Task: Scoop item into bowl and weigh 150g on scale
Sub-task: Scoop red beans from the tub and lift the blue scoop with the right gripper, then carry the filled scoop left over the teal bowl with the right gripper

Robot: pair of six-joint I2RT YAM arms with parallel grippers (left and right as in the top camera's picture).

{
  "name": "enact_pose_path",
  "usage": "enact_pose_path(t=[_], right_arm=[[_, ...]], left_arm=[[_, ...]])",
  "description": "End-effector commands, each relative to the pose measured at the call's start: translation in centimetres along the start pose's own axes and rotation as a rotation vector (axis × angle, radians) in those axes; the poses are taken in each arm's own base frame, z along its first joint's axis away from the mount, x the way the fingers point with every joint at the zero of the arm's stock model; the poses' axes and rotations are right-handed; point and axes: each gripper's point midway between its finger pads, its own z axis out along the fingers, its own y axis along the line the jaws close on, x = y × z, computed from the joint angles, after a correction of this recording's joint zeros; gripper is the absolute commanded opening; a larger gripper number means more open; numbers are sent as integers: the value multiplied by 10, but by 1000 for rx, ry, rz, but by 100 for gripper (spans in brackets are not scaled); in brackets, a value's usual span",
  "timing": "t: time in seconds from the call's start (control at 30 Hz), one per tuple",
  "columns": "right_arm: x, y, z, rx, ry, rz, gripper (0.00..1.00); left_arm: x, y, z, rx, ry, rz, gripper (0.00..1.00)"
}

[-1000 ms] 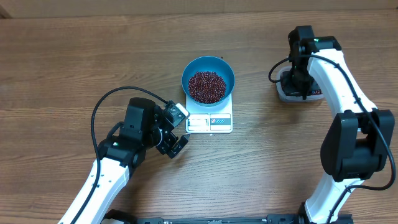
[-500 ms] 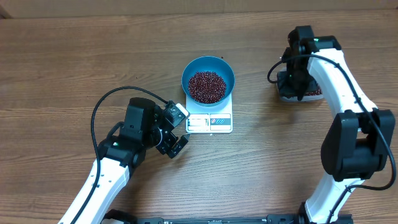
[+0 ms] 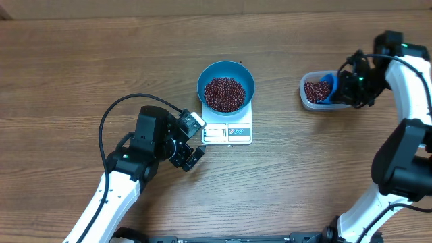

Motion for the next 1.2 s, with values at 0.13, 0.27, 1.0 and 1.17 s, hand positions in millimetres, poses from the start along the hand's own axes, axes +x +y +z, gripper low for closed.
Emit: enact_pose_path(t=[0.13,0.27,1.0,1.17], right_arm=[[-10,17,-33,-189,-91,-41,4],[-9,16,-40,-252,-98,-27,4],[-10,24,-98,-451,-243,-83,4],[-5,46,-121,-451,-265,-153,4]], left_arm=[[4,0,2,4,11,12,99],[4,0,2,4,11,12,100],[4,0,2,4,11,12,100],[4,0,2,4,11,12,100]])
